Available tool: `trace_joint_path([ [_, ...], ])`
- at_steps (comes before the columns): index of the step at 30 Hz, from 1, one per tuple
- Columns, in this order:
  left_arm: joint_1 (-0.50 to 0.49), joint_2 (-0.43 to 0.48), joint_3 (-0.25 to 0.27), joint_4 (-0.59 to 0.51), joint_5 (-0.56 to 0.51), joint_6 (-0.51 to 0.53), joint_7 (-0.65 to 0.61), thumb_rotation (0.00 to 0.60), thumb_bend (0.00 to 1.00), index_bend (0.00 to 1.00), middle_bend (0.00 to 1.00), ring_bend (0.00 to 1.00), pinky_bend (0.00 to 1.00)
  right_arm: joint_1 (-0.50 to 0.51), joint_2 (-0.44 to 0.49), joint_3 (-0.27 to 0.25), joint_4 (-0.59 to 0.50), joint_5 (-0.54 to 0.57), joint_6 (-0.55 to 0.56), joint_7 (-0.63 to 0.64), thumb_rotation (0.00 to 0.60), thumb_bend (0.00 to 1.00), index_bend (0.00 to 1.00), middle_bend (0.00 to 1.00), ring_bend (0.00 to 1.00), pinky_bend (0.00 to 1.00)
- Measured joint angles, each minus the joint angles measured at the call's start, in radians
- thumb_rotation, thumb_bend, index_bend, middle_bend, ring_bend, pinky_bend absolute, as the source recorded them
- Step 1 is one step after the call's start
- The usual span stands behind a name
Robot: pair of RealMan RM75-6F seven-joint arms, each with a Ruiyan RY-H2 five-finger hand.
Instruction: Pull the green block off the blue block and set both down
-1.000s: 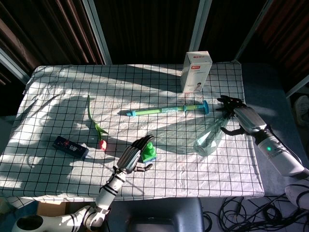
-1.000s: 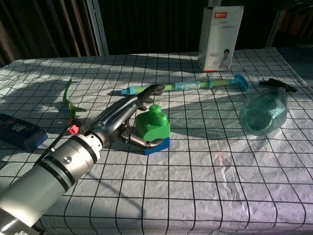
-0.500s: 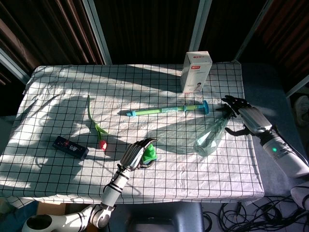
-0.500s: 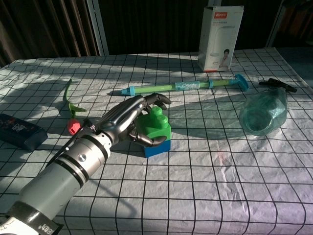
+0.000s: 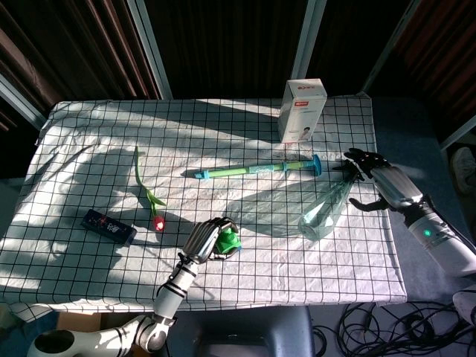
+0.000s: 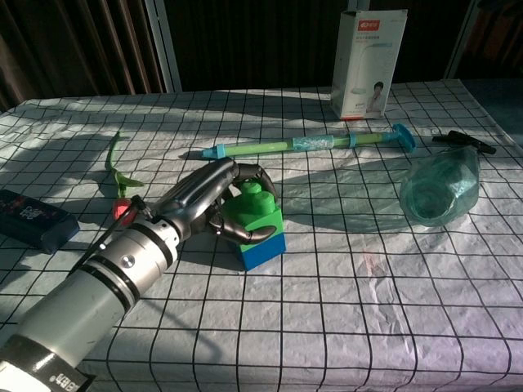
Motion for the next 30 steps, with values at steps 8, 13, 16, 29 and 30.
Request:
trace_joint_path([
  [8, 0.036, 0.091, -0.043, -0.135, 0.028, 0.125, -0.097, 0.6, 1.0, 0.63, 0.69, 0.77, 0.87, -0.003, -0.013, 0.007, -0.015, -0.028, 0.038, 0.041, 0.6, 0.23, 0.0, 0.01, 0.0, 0.0],
  [13, 0.056, 0.132, -0.076, -0.204, 0.061, 0.22, -0.213, 0.6, 1.0, 0.64, 0.7, 0.78, 0.88, 0.008, -0.016, 0.006, -0.035, -0.06, 0.038, 0.131, 0.6, 0.23, 0.0, 0.01, 0.0, 0.0],
  [16, 0.063, 0.143, -0.095, -0.246, 0.073, 0.251, -0.282, 0.6, 1.0, 0.64, 0.7, 0.78, 0.88, 0.025, -0.015, 0.001, -0.05, -0.099, 0.034, 0.238, 0.6, 0.23, 0.0, 0.02, 0.0, 0.0],
  [29, 0.043, 0.111, -0.118, -0.318, 0.083, 0.282, -0.365, 0.6, 1.0, 0.64, 0.71, 0.78, 0.88, 0.27, -0.035, 0.013, -0.144, -0.203, -0.129, 0.611, 0.6, 0.19, 0.0, 0.05, 0.0, 0.0],
  [30, 0.042, 0.109, -0.118, -0.318, 0.085, 0.285, -0.364, 0.6, 1.0, 0.64, 0.71, 0.78, 0.88, 0.285, -0.041, 0.018, -0.147, -0.195, -0.149, 0.61, 0.6, 0.19, 0.0, 0.05, 0.0, 0.0],
])
